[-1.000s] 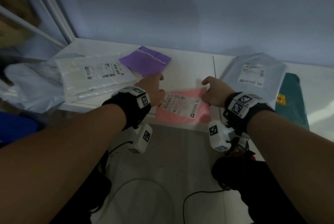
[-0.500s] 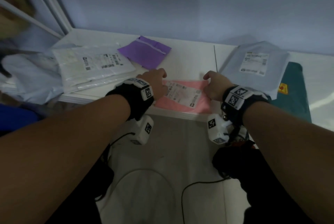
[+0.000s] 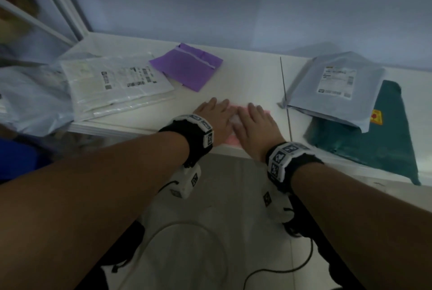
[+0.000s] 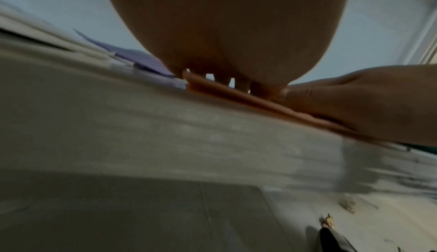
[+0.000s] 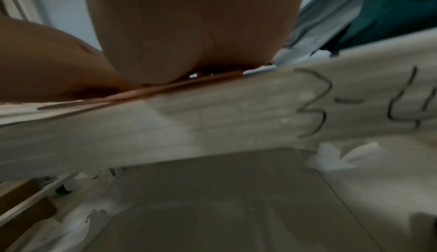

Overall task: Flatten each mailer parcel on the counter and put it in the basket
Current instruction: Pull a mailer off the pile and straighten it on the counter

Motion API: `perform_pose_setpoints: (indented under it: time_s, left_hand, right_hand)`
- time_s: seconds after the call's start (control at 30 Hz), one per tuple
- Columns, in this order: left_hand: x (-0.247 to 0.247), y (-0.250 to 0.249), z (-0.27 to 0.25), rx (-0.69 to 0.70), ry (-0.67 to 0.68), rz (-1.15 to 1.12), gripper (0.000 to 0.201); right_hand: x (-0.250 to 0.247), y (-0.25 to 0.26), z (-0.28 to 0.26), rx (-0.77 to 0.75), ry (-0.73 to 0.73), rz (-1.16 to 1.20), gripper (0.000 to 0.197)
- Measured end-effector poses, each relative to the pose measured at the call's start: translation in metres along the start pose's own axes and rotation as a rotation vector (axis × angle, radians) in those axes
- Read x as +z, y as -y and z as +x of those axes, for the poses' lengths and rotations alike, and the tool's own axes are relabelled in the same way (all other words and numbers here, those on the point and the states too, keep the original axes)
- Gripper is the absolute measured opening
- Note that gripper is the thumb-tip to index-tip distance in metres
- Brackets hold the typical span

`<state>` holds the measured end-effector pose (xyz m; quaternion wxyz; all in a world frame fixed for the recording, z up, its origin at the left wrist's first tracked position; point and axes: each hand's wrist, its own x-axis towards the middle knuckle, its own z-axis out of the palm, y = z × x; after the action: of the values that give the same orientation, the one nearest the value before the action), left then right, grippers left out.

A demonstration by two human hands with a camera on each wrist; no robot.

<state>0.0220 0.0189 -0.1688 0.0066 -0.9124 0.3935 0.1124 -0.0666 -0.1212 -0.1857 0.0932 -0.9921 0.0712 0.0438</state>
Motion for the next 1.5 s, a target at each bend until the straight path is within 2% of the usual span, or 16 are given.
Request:
perform_pose_setpoints:
  time_s: [0.17, 0.37, 0.63, 0.9, 1.17, 1.3, 1.5]
  left_hand:
    - [0.016, 0.003, 0.005, -0.032, -0.087, 0.008, 0.058]
    - [0.017, 0.008, 0.002, -0.028, -0.097, 0.000, 0.058]
    - [0.019, 0.019, -0.012, -0.063, -0.046, 0.003, 0.065]
    - [0.020, 0.016, -0.016, -0.093, -0.068, 0.030, 0.064]
    - [0.017, 0.018, -0.014, -0.085, -0.004, 0.026, 0.065]
    - [0.012, 0.028, -0.015, -0.046, 0.046, 0.055, 0.074]
    - [0.010, 0.034, -0.018, -0.069, 0.068, 0.019, 0.088]
  right_hand:
    - [0.005, -0.005, 0.010, 0.001, -0.003, -0.010, 0.063]
    - [0.007, -0.011, 0.012, -0.005, 0.013, -0.035, 0.066]
    - [-0.001, -0.020, -0.004, 0.035, 0.106, -0.100, 0.078]
    - [0.006, -0.020, -0.007, 0.048, 0.043, -0.070, 0.079]
    - [0.003, -0.020, -0.008, 0.057, 0.053, -0.052, 0.078]
    - [0.001, -0.020, -0.006, 0.057, 0.085, -0.049, 0.080]
    - [-0.003, -0.022, -0.004, 0.054, 0.137, -0.035, 0.082]
